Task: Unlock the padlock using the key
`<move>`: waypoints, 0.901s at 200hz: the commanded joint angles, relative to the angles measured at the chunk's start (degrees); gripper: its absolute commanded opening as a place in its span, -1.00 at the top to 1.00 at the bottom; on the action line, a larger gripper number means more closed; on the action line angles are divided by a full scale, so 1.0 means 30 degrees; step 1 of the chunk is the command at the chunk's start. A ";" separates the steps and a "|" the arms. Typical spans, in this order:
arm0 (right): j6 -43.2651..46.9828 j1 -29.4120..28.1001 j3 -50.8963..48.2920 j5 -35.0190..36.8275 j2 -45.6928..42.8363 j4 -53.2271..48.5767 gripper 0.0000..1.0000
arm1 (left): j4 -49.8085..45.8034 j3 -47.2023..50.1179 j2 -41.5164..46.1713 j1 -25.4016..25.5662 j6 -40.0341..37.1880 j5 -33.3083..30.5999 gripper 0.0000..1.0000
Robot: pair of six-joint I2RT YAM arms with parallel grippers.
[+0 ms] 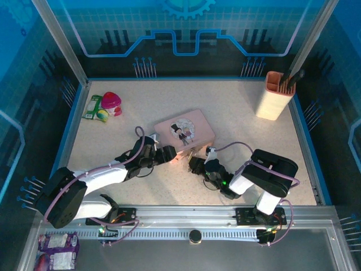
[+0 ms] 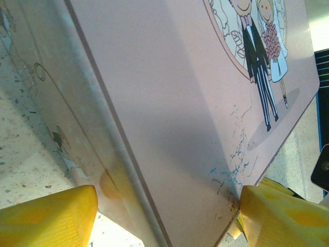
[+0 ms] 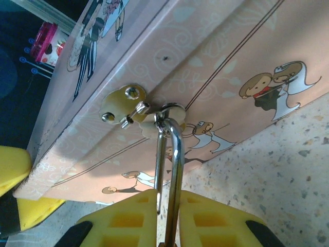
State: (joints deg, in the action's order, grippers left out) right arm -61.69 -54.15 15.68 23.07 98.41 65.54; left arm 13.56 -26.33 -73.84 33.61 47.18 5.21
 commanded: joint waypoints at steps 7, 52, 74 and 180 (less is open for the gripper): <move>0.0131 0.0395 0.0232 0.2037 0.0710 0.4614 1.00 | -0.0669 -0.0384 -0.0903 0.0582 0.0441 -0.0214 -0.44; 0.0385 0.0413 0.0427 0.3386 0.0750 0.5338 1.00 | -0.0302 -0.0685 -0.1458 0.1229 0.1455 -0.0314 -0.37; 0.0396 0.0777 0.0394 0.3886 0.0361 0.5311 1.00 | -0.0422 -0.0914 -0.1590 0.1511 0.1617 -0.0550 -0.37; -0.1447 0.2868 0.1042 0.3400 0.0949 0.5338 1.00 | -0.0662 -0.1096 -0.0803 0.1953 0.2656 -0.1723 -0.35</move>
State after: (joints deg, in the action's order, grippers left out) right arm -64.51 -47.62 17.10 30.17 101.97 74.65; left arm 13.50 -28.62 -77.89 39.27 54.17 2.37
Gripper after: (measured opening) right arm 0.144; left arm 0.675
